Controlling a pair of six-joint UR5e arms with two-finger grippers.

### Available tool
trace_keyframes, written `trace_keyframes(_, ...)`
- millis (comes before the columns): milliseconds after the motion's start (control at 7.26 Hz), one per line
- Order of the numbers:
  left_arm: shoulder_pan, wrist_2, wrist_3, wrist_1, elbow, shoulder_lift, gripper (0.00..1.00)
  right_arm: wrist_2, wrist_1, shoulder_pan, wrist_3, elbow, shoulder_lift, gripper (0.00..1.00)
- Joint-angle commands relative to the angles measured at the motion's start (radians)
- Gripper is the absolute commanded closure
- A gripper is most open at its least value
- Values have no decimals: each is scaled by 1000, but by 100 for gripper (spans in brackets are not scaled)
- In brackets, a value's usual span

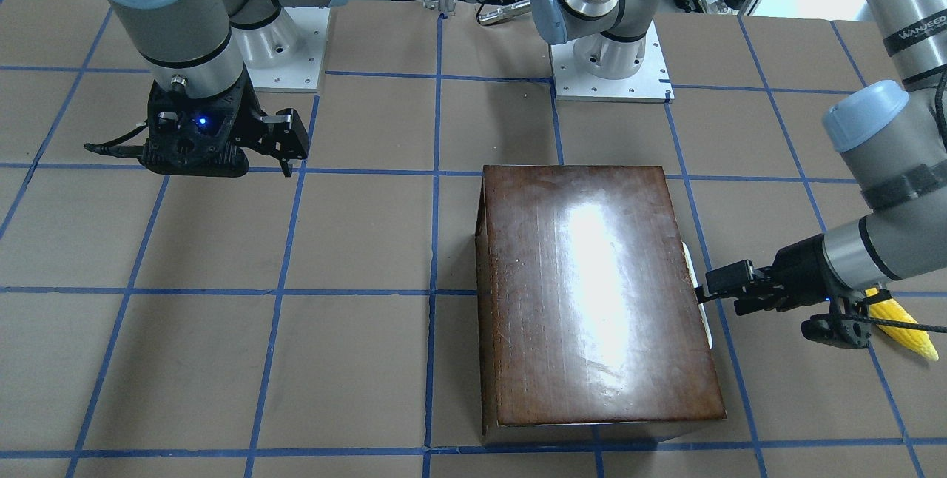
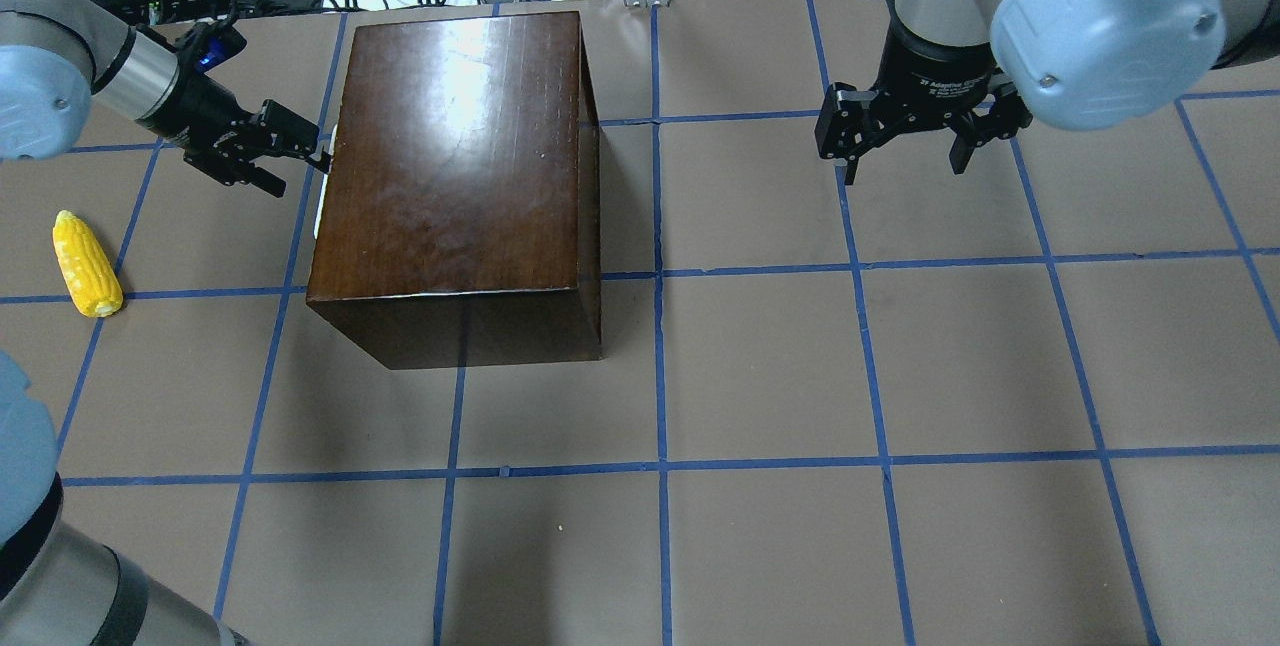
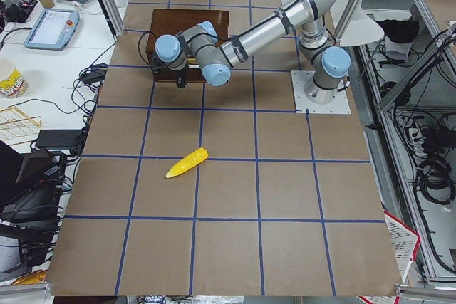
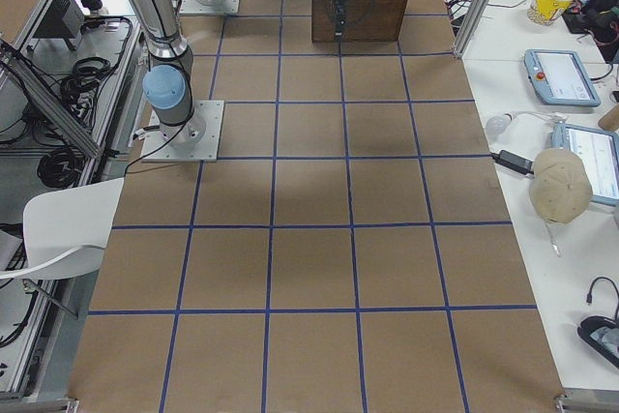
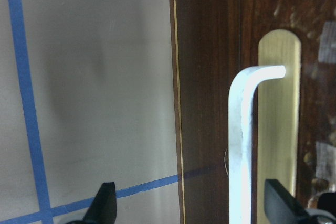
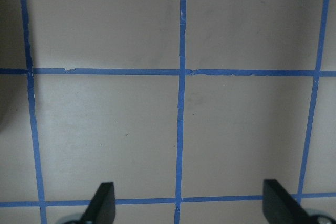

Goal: Open drawer and put corn inside
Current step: 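Lower the left gripper and close it on the white drawer handle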

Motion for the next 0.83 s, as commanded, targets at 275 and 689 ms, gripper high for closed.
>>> trace_keyframes(275,-2,-16,0,-8,-6,-16,0,0,0,0,0,0,0,0)
trace_keyframes(689,0,-16,0,4,-41,-18,0,0,0,0,0,0,0,0)
